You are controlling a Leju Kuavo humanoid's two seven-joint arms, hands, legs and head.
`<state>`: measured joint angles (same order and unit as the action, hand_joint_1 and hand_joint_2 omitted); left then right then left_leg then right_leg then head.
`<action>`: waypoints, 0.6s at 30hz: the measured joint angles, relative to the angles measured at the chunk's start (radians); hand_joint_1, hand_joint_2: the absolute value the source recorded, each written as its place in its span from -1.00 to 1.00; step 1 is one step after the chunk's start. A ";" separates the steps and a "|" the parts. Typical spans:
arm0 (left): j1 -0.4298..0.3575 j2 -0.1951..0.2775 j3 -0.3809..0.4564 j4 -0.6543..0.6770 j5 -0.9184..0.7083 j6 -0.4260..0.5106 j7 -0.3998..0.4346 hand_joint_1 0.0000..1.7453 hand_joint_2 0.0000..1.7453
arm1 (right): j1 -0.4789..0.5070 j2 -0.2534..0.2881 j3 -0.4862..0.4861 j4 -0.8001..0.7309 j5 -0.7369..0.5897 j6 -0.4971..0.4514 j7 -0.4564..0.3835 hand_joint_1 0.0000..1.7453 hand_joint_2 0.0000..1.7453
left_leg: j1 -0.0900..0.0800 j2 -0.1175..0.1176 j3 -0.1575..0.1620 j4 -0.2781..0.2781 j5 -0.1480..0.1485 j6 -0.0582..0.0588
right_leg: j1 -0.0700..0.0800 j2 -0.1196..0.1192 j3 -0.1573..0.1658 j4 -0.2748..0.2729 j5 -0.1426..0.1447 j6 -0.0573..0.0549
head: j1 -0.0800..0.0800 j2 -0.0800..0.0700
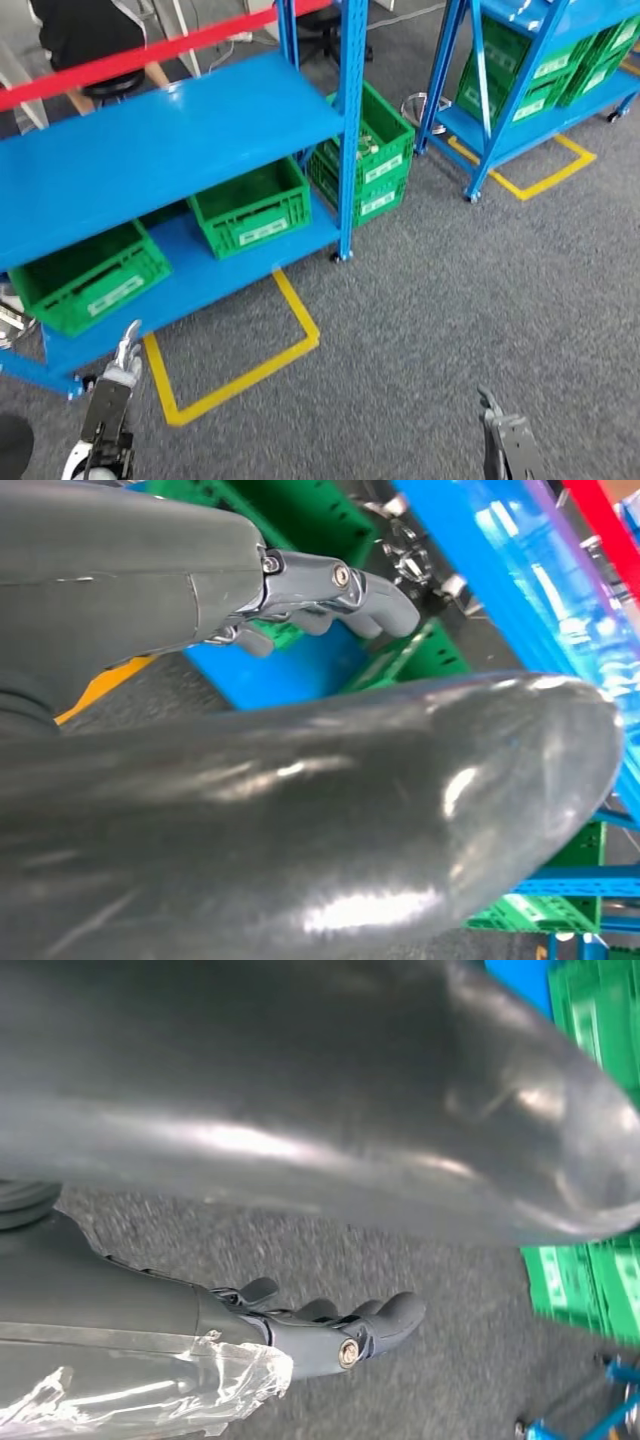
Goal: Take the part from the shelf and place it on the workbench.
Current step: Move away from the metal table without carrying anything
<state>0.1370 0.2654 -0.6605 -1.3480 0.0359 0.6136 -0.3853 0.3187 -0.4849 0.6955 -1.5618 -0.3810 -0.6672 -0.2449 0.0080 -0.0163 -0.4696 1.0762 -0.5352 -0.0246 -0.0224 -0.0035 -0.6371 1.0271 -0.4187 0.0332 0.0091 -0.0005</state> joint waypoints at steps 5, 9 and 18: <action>0.002 -0.001 0.000 0.002 -0.002 -0.002 0.000 -1.00 -1.00 | 0.003 0.000 0.001 0.001 0.001 0.003 0.001 -1.00 -1.00 | -0.001 0.002 -0.182 0.170 -0.149 0.001 | 0.001 0.004 0.107 -0.046 -0.054 -0.008 | -0.004 0.000; 0.008 -0.001 0.000 0.006 -0.002 -0.006 0.001 -1.00 -1.00 | 0.001 0.000 0.001 0.002 0.004 0.011 0.004 -1.00 -1.00 | -0.003 0.016 -0.210 -0.011 0.043 0.010 | 0.003 0.006 0.201 -0.053 -0.122 0.006 | -0.008 0.000; -0.003 -0.009 0.011 0.009 -0.011 -0.006 0.004 -1.00 -1.00 | -0.008 0.000 -0.006 0.003 0.005 0.027 0.009 -1.00 -1.00 | -0.005 -0.015 -0.181 -0.052 0.134 0.053 | 0.009 -0.001 0.107 0.194 -0.293 0.039 | -0.001 0.000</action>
<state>0.1335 0.2568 -0.6498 -1.3390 0.0247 0.6074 -0.3815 0.3108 -0.4845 0.6890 -1.5583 -0.3758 -0.6404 -0.2361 0.0028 -0.0315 -0.6506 1.0242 -0.4017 0.0286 -0.0129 -0.0044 -0.5305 1.2213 -0.7119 0.0722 0.0077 -0.0008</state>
